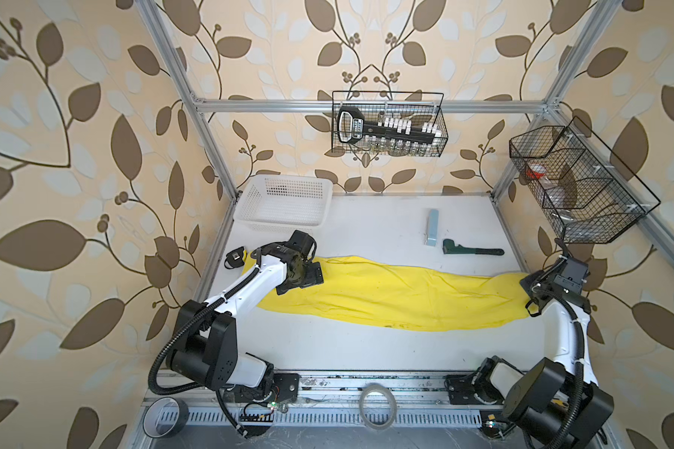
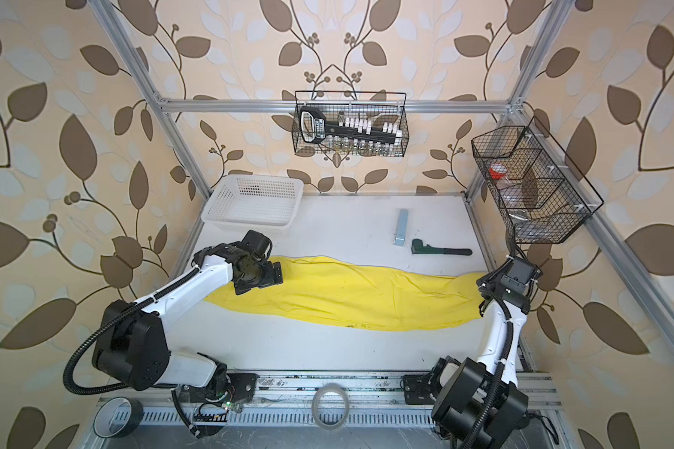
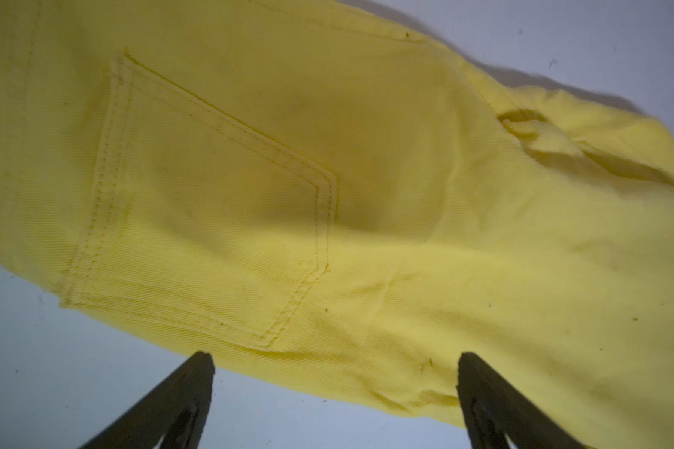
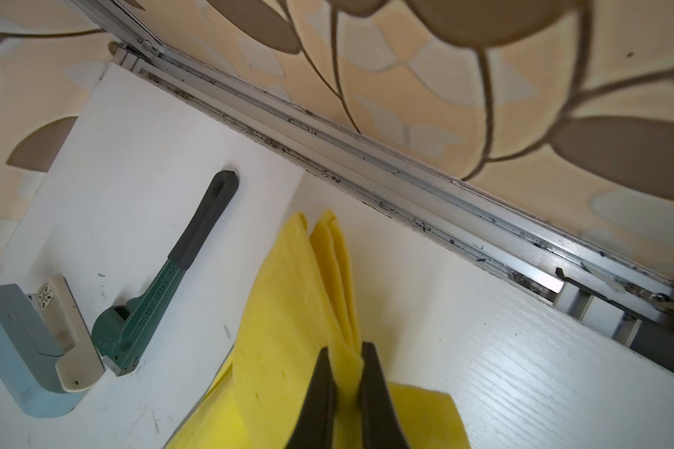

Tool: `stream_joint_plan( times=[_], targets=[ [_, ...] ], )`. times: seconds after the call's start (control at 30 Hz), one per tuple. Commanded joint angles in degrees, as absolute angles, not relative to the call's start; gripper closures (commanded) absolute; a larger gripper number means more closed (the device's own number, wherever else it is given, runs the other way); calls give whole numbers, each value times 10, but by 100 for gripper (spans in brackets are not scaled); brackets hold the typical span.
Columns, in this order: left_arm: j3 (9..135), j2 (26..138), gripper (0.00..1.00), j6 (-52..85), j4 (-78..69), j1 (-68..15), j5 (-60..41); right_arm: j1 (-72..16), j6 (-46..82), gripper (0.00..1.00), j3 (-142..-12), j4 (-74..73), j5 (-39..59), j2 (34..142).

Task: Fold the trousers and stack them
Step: 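Grasp the folded hem corner with the right gripper while the left holds the middle, then lift the hem with the right gripper and carry it over toward the left gripper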

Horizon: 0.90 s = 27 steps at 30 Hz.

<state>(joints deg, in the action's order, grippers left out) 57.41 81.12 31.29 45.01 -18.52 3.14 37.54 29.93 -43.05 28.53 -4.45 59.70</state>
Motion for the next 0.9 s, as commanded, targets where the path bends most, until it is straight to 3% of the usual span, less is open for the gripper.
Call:
stream_joint_plan(
  times=[0.0, 0.2, 0.47, 0.63, 0.87],
  targets=[
    [587, 788, 1, 298, 471, -174, 44, 363, 317, 100, -460, 255, -36, 552],
    [590, 783, 1, 292, 479, -168, 45, 256, 330, 100, -498, 316, -46, 495],
    [597, 770, 1, 286, 489, -154, 56, -45, 480, 100, -501, 356, -157, 464],
    [605, 762, 1, 282, 493, -147, 56, -291, 638, 98, -503, 348, -309, 506],
    [616, 745, 1, 268, 501, -141, 45, -464, 792, 96, -529, 279, -389, 624]
  ],
)
